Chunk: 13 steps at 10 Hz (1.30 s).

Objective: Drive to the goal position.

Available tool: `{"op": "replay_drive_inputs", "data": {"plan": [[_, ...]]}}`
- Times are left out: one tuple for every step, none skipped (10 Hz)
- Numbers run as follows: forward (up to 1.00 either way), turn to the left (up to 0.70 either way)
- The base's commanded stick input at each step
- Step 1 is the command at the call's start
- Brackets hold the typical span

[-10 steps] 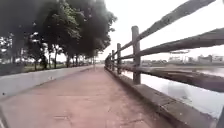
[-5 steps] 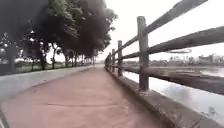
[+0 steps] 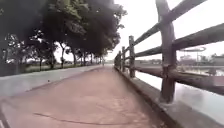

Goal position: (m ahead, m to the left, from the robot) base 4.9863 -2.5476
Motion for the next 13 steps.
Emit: {"op": "replay_drive_inputs", "data": {"plan": [[1.0,0.0],[1.0,0.0],[1.0,0.0],[1.0,0.0],[1.0,0.0],[1.0,0.0],[1.0,0.0],[1.0,0.0],[1.0,0.27],[1.0,0.4],[1.0,0.4],[1.0,0.4],[1.0,0.4]]}}
